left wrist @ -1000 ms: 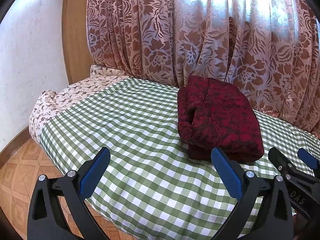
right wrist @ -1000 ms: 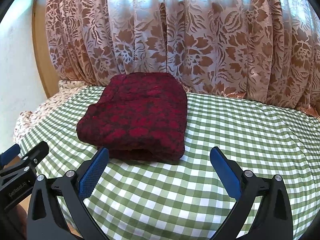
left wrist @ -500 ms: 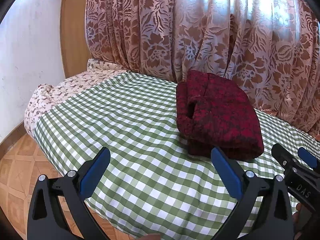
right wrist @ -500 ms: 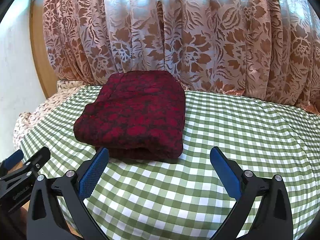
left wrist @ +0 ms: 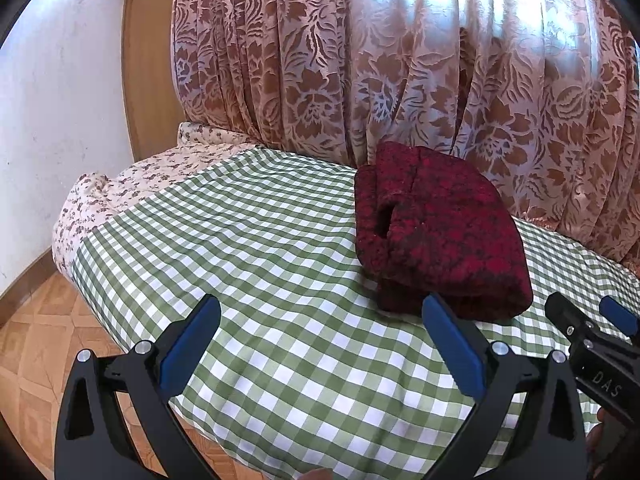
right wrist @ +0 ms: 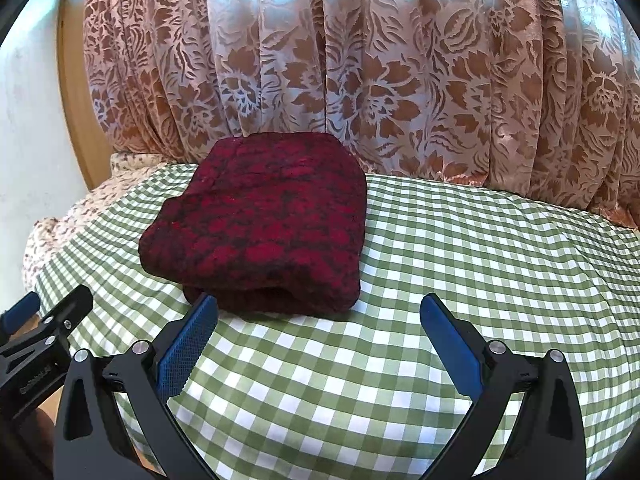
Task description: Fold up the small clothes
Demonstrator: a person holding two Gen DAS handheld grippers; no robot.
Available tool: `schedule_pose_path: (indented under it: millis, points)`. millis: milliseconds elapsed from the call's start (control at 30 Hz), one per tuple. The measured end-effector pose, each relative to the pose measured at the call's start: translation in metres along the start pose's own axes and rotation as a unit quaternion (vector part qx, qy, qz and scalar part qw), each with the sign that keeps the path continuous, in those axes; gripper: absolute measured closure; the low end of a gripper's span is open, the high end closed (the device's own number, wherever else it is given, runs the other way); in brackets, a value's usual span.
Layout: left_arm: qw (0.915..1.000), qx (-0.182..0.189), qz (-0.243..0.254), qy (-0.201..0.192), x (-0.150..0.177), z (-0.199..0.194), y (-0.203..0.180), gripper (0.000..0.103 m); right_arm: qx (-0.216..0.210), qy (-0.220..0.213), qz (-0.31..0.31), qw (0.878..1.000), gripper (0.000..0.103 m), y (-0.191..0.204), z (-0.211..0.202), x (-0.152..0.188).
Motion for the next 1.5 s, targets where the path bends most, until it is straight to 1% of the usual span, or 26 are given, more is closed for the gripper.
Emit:
schedule_pose_path:
  millis: [200, 800, 1067, 1300, 1500]
  points:
    - [1.0, 0.001, -0.004, 0.004, 0.002, 0.0, 0.0, 0.002, 0.002, 0.0, -0.001, 1.0, 0.003, -0.001, 0.0, 0.001]
    - [0.9998, -0.001, 0.016, 0.009, 0.007, -0.001, -0.009, 0.002, 0.007, -0.001, -0.004, 1.0, 0.003, -0.007, -0.004, 0.003]
    - [0.9997, 0.005, 0.022, 0.012, 0.008, -0.001, -0.016, 0.002, 0.018, 0.009, 0.024, 1.0, 0.003, -0.03, -0.001, 0.012]
    - [0.9996, 0.001, 0.025, 0.014, 0.011, -0.002, -0.017, 0.002, 0.017, 0.009, 0.012, 1.0, 0.003, -0.024, 0.0, 0.012]
    - [0.9996, -0.003, 0.029, 0.004, 0.01, -0.006, -0.017, 0.002, 0.016, 0.008, 0.011, 1.0, 0.003, -0.022, 0.0, 0.012]
Point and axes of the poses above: each gripper's, at about its wrist camera, not at the fingertips, and z roughly the way its jaws point, y to its left, x to its underside, the point moved 9 cm from there along z, roughly the way its jaws point, and after that the axes turned 11 degrees about -z, right-handed, at the moved point
